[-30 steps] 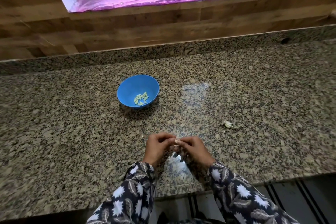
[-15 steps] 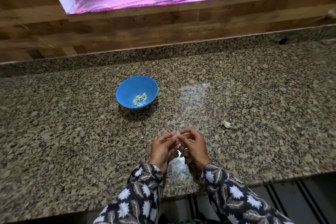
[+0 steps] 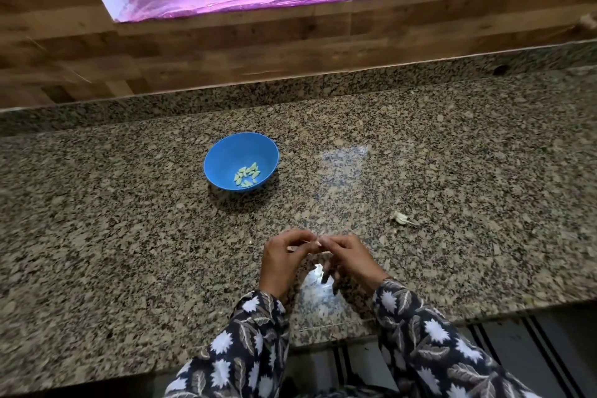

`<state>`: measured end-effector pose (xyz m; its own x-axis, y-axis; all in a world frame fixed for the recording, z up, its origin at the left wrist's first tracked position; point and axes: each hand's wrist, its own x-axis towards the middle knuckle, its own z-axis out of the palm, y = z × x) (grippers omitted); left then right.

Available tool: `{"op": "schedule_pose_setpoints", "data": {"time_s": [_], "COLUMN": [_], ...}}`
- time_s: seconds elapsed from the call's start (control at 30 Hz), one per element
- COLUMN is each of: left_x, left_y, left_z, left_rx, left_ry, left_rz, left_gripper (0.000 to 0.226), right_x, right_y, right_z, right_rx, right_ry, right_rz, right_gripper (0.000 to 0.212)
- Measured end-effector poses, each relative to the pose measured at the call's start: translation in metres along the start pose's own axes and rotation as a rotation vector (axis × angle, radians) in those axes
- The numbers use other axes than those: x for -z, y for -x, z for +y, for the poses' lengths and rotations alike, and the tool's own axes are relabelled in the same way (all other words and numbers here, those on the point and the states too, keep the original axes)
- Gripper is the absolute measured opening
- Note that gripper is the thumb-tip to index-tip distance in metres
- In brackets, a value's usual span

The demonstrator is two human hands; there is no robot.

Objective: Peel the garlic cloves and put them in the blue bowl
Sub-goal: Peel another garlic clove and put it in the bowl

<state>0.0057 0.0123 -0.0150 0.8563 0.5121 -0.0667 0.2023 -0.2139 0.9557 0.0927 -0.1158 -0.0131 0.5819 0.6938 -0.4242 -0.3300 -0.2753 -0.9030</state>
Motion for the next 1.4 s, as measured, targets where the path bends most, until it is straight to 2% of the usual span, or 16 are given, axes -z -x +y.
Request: {"op": "schedule_pose_setpoints", "data": {"time_s": [0.1,0.17,0.27,0.4,0.57,0.8,0.97,1.1,1.17,1.23,1.33,1.4], "left_x": [0.008,0.013,0.018,0.023,0.025,0.025,0.028,0.027,0.026,0.028,0.027,0.025], "left_y": [-0.001,-0.003,-0.005,-0.004,-0.005,-0.005,-0.008,-0.009,-0.010,-0.010,-0.007,-0.002], "left_z": [0.003,0.004,0.002,-0.006,0.002,-0.003,-0.004,-0.004,0.000,0.003,0.005,0.009], "left_rx": [-0.053,-0.040,0.036,0.017,-0.059,-0.146,-0.109,-0.117,-0.138,-0.230,-0.403,-0.387], "left_ry": [-0.008,0.067,0.113,-0.034,-0.115,-0.337,-0.189,-0.165,-0.224,-0.390,-0.669,-0.712], "left_rz": [-0.078,-0.134,-0.171,-0.120,-0.146,-0.155,-0.186,-0.197,-0.192,-0.229,-0.355,-0.407], "left_gripper": [0.017,0.021,0.018,0.019,0.021,0.020,0.020,0.018,0.020,0.020,0.020,0.022], "right_x": [0.012,0.015,0.011,0.006,0.009,0.011,0.013,0.011,0.009,0.006,0.005,0.005], "right_y": [0.000,0.001,0.000,-0.002,-0.004,-0.012,-0.011,-0.009,-0.007,-0.005,-0.001,0.001], "right_z": [-0.007,-0.011,-0.012,-0.012,-0.011,-0.006,-0.006,-0.009,-0.010,-0.012,-0.016,-0.013], "right_rx": [-0.213,-0.271,-0.169,0.019,-0.151,-0.149,-0.180,-0.176,-0.092,0.036,0.209,0.325], "right_ry": [-0.221,-0.236,-0.136,0.062,-0.091,-0.034,-0.133,-0.093,-0.006,0.163,0.520,0.787], "right_rz": [-0.208,-0.265,-0.212,-0.195,-0.282,-0.344,-0.357,-0.363,-0.288,-0.214,-0.164,-0.116], "right_gripper": [0.024,0.022,0.020,0.013,0.022,0.030,0.026,0.018,0.014,0.015,0.016,0.016]}}
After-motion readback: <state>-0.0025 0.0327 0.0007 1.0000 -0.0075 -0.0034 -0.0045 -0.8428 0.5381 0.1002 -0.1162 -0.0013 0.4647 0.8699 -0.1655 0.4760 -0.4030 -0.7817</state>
